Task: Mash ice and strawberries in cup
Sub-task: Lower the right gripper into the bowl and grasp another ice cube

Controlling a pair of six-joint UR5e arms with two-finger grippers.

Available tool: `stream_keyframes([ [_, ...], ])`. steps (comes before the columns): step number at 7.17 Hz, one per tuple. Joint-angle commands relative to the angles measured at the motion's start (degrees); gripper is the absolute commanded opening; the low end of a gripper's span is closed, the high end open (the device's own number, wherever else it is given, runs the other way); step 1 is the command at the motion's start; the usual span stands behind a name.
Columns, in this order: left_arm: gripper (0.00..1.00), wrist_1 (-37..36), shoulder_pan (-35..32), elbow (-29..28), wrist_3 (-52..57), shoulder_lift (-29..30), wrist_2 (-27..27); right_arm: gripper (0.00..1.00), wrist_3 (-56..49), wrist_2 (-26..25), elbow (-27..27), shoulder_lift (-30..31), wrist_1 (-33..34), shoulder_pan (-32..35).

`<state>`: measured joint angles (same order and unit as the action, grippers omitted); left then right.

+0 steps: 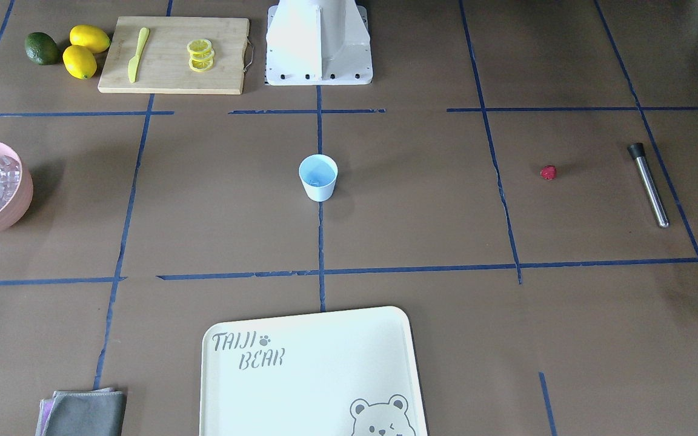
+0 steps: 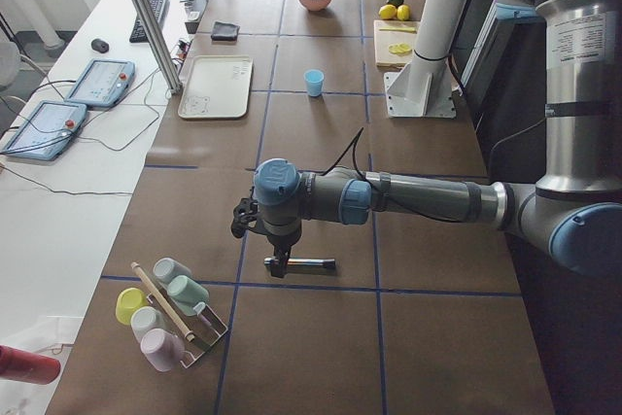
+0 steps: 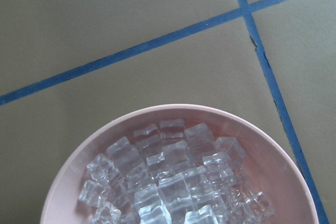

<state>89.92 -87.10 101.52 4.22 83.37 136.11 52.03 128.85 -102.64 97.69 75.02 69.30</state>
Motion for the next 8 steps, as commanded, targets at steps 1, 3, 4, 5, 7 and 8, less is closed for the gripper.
stream_keyframes([
  [1,1.0,0.0,0.0,0.4,0.0,0.0,-0.1,0.99,10.9,-0.2,0.5,-0.2,-0.1,-0.1],
  [3,1.0,-0.1,-0.2,4.4,-0.1,-2.3,-0.1,0.98,16.2,-0.3,0.5,-0.4,-0.2,-0.9],
  [4,1.0,-0.1,-0.3,4.6,-0.1,-2.4,-0.1,0.98,17.5,-0.4,0.7,-0.4,-0.2,-1.0],
  [5,1.0,-0.1,-0.3,4.6,-0.1,-2.4,-0.1,0.97,19.1,-0.3,0.8,-0.4,-0.1,-1.3],
  [7,1.0,0.0,-0.4,4.9,0.0,-2.4,-0.1,0.95,27.5,-0.4,2.2,-0.5,-2.9,-1.3],
  [8,1.0,-0.1,-0.4,5.5,0.0,-2.4,-0.1,0.93,34.1,-0.9,5.1,-0.5,-8.0,-1.3],
])
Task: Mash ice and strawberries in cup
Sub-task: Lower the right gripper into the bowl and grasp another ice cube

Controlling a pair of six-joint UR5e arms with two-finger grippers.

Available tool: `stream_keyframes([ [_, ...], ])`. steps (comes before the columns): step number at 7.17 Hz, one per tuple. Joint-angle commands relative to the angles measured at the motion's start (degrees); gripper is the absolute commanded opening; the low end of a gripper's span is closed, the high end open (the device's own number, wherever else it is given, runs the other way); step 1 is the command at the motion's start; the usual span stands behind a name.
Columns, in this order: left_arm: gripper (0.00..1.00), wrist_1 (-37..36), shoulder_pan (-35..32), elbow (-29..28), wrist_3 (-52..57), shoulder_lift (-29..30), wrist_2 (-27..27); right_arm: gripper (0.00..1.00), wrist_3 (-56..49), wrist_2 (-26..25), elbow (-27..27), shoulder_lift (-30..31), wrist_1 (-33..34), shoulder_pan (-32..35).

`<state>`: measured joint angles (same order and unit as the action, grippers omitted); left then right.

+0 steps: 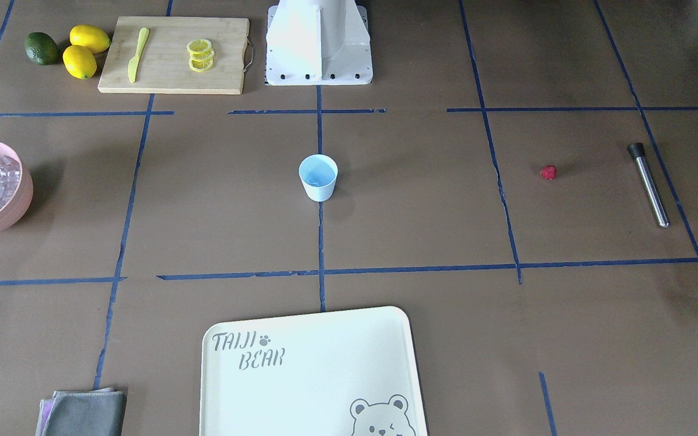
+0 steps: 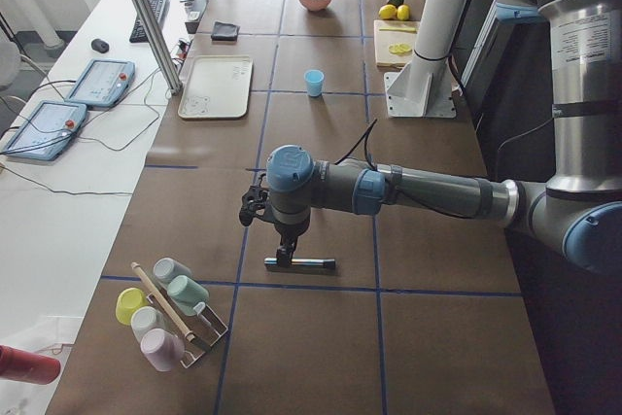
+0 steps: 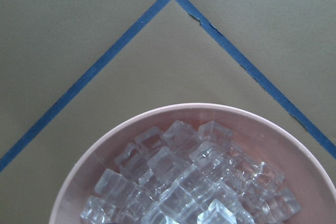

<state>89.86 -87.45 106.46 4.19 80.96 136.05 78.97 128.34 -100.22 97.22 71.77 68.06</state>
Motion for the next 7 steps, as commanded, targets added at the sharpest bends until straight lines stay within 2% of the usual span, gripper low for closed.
stream_keyframes([
  [1,1.0,0.0,-0.1,0.9,0.0,0.0,0.0,0.92,10.9,-0.4,7.3,0.0,-11.4,0.0],
  [3,1.0,0.0,-0.3,2.2,0.0,-0.5,0.0,0.92,12.5,-0.1,8.5,0.3,-13.8,0.1],
  [7,1.0,0.0,-0.3,2.4,-0.1,-0.6,0.1,0.9,16.0,0.2,4.3,2.3,-13.3,0.2],
])
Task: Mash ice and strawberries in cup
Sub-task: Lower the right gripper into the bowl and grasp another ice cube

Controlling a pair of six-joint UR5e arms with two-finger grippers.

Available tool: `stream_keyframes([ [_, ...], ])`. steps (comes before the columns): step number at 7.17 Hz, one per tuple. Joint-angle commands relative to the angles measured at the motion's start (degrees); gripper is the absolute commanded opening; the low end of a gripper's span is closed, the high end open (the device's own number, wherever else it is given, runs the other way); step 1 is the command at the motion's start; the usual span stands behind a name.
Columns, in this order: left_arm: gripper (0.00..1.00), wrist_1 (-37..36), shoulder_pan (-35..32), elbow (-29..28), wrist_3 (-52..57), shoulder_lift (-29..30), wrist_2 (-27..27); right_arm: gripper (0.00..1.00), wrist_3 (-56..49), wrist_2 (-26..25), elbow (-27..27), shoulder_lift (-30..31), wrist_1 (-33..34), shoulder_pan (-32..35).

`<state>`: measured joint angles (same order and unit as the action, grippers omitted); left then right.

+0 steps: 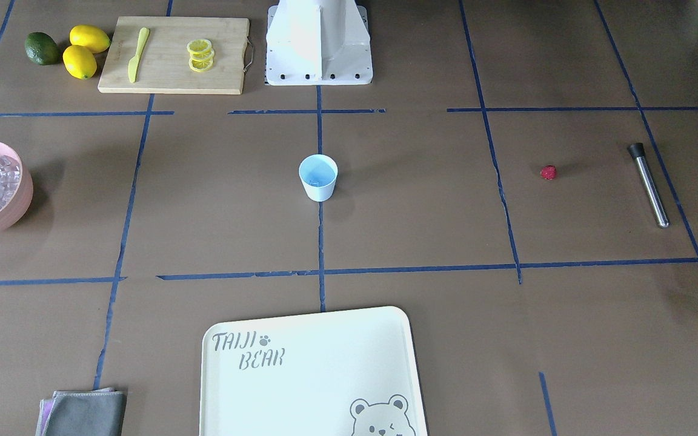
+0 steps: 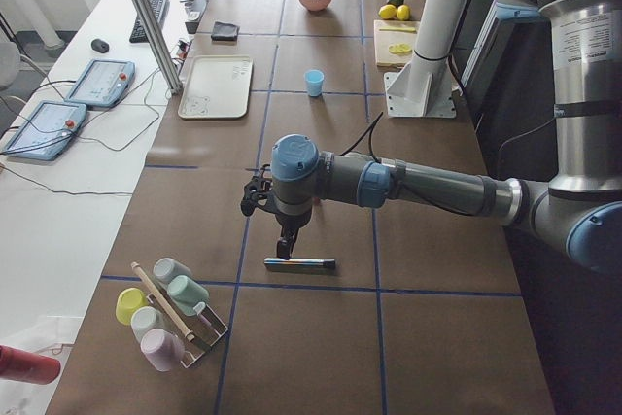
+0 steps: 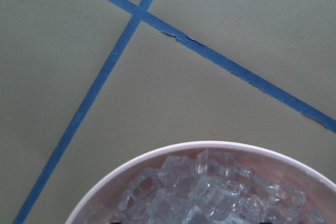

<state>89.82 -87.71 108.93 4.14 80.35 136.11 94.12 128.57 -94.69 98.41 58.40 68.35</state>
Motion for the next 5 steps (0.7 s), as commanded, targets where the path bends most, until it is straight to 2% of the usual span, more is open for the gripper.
stream_keyframes([
  [1,1.0,0.0,0.0,0.0,0.0,-0.1,0.0,0.9,1.2,-0.1,-1.3,1.3,0.1,-0.1],
  [5,1.0,0.0,0.0,-0.1,0.0,-0.2,0.0,0.9,3.7,0.5,-1.6,1.7,-0.4,-0.6],
])
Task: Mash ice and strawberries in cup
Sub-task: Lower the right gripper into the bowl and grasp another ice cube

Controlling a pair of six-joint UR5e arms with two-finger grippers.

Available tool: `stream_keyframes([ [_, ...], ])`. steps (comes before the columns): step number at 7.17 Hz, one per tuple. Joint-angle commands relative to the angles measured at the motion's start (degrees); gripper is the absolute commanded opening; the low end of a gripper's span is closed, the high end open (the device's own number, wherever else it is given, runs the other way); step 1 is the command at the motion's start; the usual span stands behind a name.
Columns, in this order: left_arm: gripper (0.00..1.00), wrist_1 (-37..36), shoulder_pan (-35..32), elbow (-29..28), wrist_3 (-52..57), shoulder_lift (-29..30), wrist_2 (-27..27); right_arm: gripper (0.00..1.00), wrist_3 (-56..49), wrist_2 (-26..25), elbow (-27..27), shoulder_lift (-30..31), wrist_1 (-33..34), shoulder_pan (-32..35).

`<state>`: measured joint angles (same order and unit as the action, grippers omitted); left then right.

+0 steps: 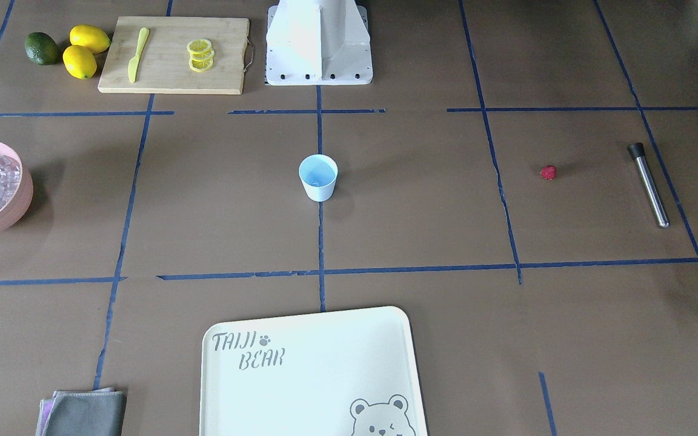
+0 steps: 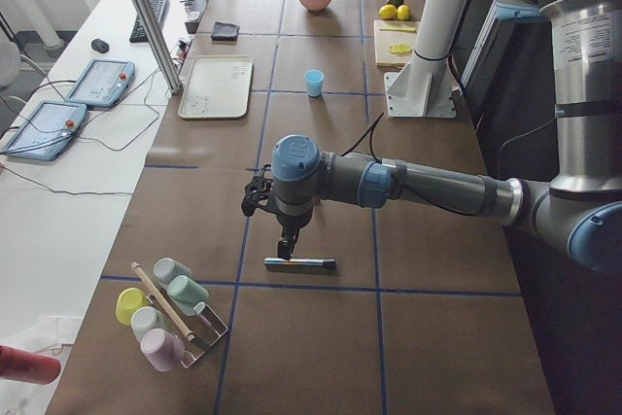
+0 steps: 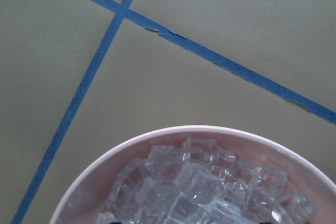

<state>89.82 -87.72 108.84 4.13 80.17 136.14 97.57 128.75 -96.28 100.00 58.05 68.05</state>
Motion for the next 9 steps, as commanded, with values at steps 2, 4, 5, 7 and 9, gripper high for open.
stream_keyframes([
  [2,1.0,0.0,0.0,0.0,0.0,0.0,0.0,0.9,0.2,0.5,0.0,0.2,0.0,-1.5],
  [4,1.0,0.0,0.0,-0.2,0.0,0.1,0.0,0.68,0.2,0.4,0.0,0.7,0.0,-1.7],
  [5,1.0,0.0,0.0,-0.1,0.0,0.1,0.0,0.47,0.4,0.4,0.0,0.9,0.0,-1.7],
  [7,1.0,0.0,0.0,0.0,0.0,0.1,0.0,0.18,1.2,0.4,0.0,1.0,0.0,-1.7],
  [9,1.0,0.0,0.0,0.0,0.0,0.1,0.0,0.02,1.2,0.5,-1.8,2.2,0.0,-1.7],
])
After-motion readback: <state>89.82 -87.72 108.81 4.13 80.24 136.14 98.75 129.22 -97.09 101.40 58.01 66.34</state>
